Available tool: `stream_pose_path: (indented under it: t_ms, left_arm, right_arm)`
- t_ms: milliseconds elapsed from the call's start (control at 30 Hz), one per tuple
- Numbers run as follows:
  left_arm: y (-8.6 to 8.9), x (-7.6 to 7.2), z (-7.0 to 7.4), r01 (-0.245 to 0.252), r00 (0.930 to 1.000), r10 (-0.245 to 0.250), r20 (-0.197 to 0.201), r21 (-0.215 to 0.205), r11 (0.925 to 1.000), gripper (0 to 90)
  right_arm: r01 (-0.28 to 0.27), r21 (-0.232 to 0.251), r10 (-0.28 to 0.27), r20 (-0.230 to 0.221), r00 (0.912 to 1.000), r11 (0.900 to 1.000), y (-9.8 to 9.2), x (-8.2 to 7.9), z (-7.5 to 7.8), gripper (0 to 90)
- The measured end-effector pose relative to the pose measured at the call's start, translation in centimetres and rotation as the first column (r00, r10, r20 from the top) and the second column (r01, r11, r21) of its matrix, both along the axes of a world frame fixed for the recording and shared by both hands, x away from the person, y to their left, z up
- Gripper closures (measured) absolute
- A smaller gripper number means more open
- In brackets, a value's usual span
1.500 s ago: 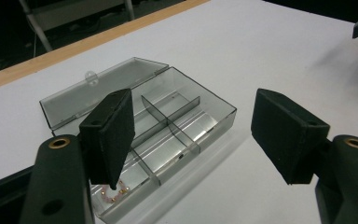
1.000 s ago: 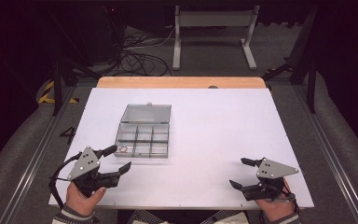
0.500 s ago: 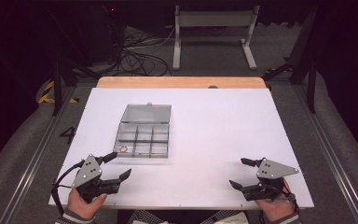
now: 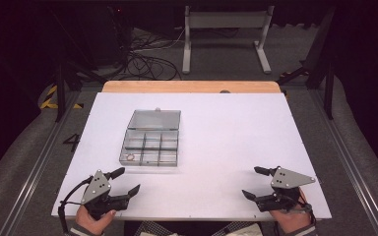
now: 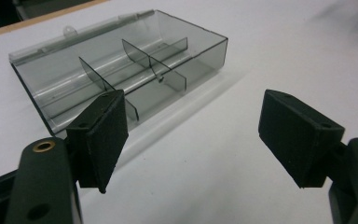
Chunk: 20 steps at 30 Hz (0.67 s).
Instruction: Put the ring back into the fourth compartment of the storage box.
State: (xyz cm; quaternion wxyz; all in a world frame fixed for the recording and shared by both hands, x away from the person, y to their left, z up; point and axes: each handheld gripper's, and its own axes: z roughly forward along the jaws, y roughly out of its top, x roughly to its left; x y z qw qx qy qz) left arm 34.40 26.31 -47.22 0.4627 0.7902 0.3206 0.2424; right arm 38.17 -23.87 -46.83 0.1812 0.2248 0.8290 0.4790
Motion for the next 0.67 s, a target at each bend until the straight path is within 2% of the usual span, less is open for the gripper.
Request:
stream_pose_path:
  t_ms: [67, 200, 433, 667]
  left_arm:
    - [-0.34, -0.05, -0.06, 0.001, 0.9999, -0.001, 0.014, 0.025, 0.9997, 24.3]
    - [-0.62, -0.24, 0.05, 0.006, 0.9997, -0.007, 0.022, 0.034, 0.9994, 24.1]
    - [-0.34, -0.12, 0.15, -0.013, 0.9999, 0.013, -0.007, -0.011, 0.9999, 23.8]
    - [-0.24, -0.12, 0.24, -0.025, 0.9995, 0.025, -0.018, -0.028, 0.9993, 23.8]
  right_arm:
    - [0.000, 0.000, 0.000, 0.000, 1.0000, 1.000, 0.00, -0.01, 0.00, 15.7]
    - [0.000, -0.001, 0.000, -0.006, 1.0000, 1.000, 0.01, 0.01, -0.02, 15.6]
    - [-0.001, 0.001, 0.001, -0.007, 1.0000, 1.000, 0.02, 0.04, -0.03, 15.6]
    - [0.000, 0.001, 0.000, -0.010, 1.0000, 1.000, 0.04, 0.08, -0.06, 15.6]
